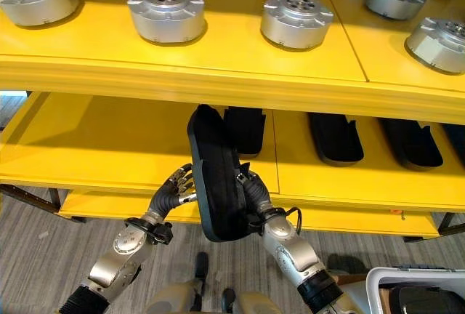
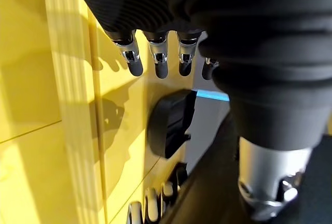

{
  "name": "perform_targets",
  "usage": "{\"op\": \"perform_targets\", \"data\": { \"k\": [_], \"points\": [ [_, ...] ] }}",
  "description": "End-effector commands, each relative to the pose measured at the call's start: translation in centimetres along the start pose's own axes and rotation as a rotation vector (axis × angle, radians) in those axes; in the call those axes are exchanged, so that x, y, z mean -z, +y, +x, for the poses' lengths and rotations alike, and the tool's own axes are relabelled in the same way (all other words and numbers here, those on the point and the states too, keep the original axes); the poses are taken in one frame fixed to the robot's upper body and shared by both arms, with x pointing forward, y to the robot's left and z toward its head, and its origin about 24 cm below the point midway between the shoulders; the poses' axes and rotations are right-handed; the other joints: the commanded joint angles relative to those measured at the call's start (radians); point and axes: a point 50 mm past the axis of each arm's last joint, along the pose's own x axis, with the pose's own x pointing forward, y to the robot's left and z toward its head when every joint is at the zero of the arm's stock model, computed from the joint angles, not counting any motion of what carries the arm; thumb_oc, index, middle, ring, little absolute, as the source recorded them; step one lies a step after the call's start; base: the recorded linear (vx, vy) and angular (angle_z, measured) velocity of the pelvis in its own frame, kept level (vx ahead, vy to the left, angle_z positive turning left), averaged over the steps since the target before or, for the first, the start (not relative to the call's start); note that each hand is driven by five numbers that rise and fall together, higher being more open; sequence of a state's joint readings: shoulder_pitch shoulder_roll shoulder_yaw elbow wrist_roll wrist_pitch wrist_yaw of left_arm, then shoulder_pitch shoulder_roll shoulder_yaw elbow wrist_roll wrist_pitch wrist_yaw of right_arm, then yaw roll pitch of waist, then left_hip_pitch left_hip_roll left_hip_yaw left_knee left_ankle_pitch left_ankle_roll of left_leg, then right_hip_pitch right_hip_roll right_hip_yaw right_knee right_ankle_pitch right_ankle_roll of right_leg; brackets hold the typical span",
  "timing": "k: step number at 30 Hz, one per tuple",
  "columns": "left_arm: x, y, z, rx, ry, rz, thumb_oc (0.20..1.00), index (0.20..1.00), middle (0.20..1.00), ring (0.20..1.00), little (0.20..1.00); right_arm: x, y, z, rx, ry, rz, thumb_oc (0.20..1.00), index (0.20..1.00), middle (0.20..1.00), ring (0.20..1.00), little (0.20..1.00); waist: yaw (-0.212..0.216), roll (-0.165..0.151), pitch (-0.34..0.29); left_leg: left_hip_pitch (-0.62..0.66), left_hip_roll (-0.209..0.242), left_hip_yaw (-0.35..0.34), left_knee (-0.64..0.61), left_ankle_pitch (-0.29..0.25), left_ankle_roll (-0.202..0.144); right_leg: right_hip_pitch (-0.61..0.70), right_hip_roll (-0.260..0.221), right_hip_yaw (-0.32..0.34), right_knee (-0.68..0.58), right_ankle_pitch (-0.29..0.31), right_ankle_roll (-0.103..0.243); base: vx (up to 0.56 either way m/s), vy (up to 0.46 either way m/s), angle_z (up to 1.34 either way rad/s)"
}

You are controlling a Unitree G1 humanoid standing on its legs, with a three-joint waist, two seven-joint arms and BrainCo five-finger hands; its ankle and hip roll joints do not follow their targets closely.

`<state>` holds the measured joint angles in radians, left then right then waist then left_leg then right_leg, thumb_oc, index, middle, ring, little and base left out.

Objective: Move parts from the plastic box to the shelf.

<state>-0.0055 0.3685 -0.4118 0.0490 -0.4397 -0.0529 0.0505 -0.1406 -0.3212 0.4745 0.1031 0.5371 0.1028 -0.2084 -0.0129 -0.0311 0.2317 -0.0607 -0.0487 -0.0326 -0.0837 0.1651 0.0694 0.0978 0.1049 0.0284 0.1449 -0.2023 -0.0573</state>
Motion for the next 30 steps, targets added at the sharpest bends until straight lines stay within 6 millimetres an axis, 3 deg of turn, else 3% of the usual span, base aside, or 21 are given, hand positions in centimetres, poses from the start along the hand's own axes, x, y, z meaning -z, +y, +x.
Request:
{"op": "perform_targets", "data": {
  "k": [1, 8, 13, 14, 16, 18, 24, 30],
  "points": [
    [-1.8, -0.5, 0.7, -0.009, -0.098, 0.018, 1.0, 1.0, 1.0, 1.0, 1.0, -3.9, 1.5, 0.0, -0.057, -0.196, 0.096, 0.2, 0.2, 0.2, 0.2, 0.2, -0.002, -0.015, -0.019, 0.125, -0.033, 0.059, 0.076, -0.225, 0.002, -0.074, 0.01, -0.024, -0.022, 0.119, 0.114, 0.06, -0.11, 0.08],
    [-2.1, -0.6, 0.9, -0.013, -0.082, 0.019, 1.0, 1.0, 1.0, 1.0, 1.0, -3.9, 0.8, 0.2, -0.015, -0.213, 0.118, 0.2, 0.2, 0.2, 0.2, 0.2, -0.024, -0.008, -0.007, 0.105, 0.016, 0.166, 0.182, -0.259, -0.022, -0.075, -0.012, -0.08, 0.014, 0.104, 0.099, 0.03, -0.09, 0.17],
    [-2.6, -0.5, 1.3, -0.031, -0.101, -0.005, 1.0, 1.0, 1.0, 1.0, 1.0, -4.5, 0.0, 0.2, 0.009, -0.235, 0.105, 0.2, 0.2, 0.2, 0.2, 0.2, -0.046, 0.003, 0.004, 0.054, 0.164, 0.173, 0.195, -0.185, -0.091, -0.077, -0.038, -0.101, 0.08, 0.05, 0.074, 0.0, 0.019, 0.11],
    [-2.6, -0.3, 1.4, -0.051, -0.104, -0.022, 1.0, 1.0, 1.0, 1.0, 1.0, -4.7, -0.3, 0.2, 0.007, -0.236, 0.098, 0.2, 0.2, 0.2, 0.2, 0.2, -0.052, 0.009, 0.003, 0.058, 0.238, 0.144, 0.15, -0.119, -0.115, -0.086, -0.051, -0.105, 0.123, 0.018, 0.065, 0.0, 0.203, -0.09],
    [-2.5, 0.1, 1.5, -0.072, -0.113, -0.029, 1.0, 1.0, 1.0, 1.0, 1.0, -5.1, -0.8, 0.2, 0.003, -0.243, 0.09, 0.2, 0.2, 0.2, 0.2, 0.2, -0.066, 0.018, 0.001, 0.076, 0.319, 0.105, 0.086, -0.047, -0.13, -0.124, -0.073, -0.108, 0.222, -0.038, 0.052, -0.03, 0.256, -0.18],
    [-2.5, 0.2, 1.6, -0.079, -0.116, -0.043, 1.0, 1.0, 1.0, 1.0, 1.0, -5.4, -1.0, 0.3, 0.005, -0.245, 0.086, 0.2, 0.2, 0.2, 0.2, 0.2, -0.075, 0.025, 0.002, 0.081, 0.349, 0.083, 0.062, -0.03, -0.135, -0.149, -0.087, -0.104, 0.282, -0.065, 0.047, -0.03, 0.233, 0.02],
    [-2.7, -0.2, 1.9, -0.078, -0.142, -0.107, 1.0, 1.0, 1.0, 1.0, 1.0, -5.4, -1.9, 0.3, 0.029, -0.23, 0.062, 0.2, 0.2, 0.2, 0.2, 0.2, -0.095, 0.048, 0.005, 0.069, 0.381, 0.047, 0.034, -0.01, -0.152, -0.188, -0.126, -0.084, 0.4, -0.127, 0.046, 0.01, 0.273, -0.07],
    [-2.6, -0.8, 1.9, -0.078, -0.16, -0.084, 1.0, 1.0, 1.0, 1.0, 1.0, -5.1, -3.0, -0.2, 0.07, -0.229, 0.042, 0.2, 0.2, 0.2, 0.2, 0.2, -0.105, 0.063, 0.011, 0.06, 0.352, 0.032, 0.032, -0.04, -0.161, -0.177, -0.149, -0.06, 0.403, -0.14, 0.051, 0.02, 0.379, 0.07]
  ]
}}
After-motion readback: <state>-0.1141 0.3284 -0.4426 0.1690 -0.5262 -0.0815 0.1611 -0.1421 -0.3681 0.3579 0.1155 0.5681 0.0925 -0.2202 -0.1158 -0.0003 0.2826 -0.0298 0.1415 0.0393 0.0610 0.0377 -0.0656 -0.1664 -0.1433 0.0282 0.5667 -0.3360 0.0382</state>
